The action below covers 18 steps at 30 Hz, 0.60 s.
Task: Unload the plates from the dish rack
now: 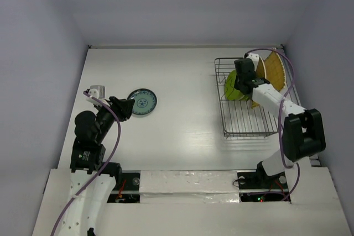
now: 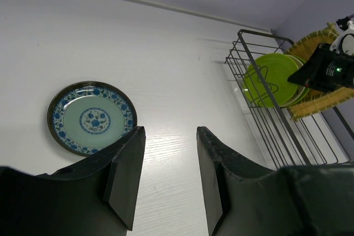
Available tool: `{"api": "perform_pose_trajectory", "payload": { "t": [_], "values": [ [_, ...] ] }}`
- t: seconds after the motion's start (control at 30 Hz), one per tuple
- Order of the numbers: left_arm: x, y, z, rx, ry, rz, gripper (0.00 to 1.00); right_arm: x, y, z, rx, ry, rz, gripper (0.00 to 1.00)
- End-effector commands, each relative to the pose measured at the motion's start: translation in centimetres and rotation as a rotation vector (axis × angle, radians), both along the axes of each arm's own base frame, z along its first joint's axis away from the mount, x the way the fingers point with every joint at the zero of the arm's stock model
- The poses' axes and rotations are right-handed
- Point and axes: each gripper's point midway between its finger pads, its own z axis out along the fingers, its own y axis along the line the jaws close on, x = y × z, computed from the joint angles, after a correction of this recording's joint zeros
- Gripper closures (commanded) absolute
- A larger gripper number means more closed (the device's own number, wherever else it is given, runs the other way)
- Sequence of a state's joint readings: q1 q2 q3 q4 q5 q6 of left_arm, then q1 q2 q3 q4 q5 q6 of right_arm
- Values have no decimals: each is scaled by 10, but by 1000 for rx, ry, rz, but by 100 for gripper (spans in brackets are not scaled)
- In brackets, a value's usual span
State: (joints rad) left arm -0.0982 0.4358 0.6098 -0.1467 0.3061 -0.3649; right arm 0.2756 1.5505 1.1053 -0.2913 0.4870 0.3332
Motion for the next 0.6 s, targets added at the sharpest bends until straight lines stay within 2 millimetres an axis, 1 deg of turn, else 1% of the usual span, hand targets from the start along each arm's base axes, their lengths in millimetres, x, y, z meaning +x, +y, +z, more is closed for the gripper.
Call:
{"api": "perform_pose_trajectory", "payload": {
  "t": [0.0,0.07,0.1,0.13,0.17,0.2,0.23,0.27,0.3,0.33,0.37,0.4,0.43,0.47,0.57],
  "values": [
    [2,-2,6,-4,-37,-10,61,15,-5,31,-17,-70,-27,86],
    [3,-2,6,-4,-35,-11,61,13,-8,40,-22,-80,-37,95],
    [3,-3,6,-5,-35,-14,61,12,-9,45,-21,-92,-39,96],
    [3,-3,5,-6,-33,-16,61,9,-10,57,-15,-119,-40,96],
    [3,-4,6,-5,-35,-19,61,7,-11,62,-22,-125,-38,96],
    [3,-4,6,-5,-35,-23,61,6,-14,73,-29,-142,-48,96],
    [3,-5,5,-5,-32,-25,61,1,-12,83,-33,-154,-44,96],
    [3,-5,5,-7,-33,-26,61,-1,-11,90,-45,-160,-36,98],
    [3,-5,4,-6,-32,-27,61,-1,-13,104,-50,-184,-47,98],
    [2,-5,5,-6,-34,-27,61,-4,-10,110,-53,-188,-37,99],
    [2,-5,5,-6,-34,-27,61,-6,-12,121,-56,-206,-35,99],
    [2,-5,6,-6,-37,-27,61,-7,-8,133,-55,-226,-27,99],
    [3,-5,5,-6,-35,-25,61,-11,-4,138,-63,-225,-17,99],
    [2,-5,5,-7,-35,-25,61,-14,-3,146,-63,-241,-12,100],
    [2,-5,6,-6,-38,-25,61,-20,18,167,-41,-285,42,100]
  ]
}}
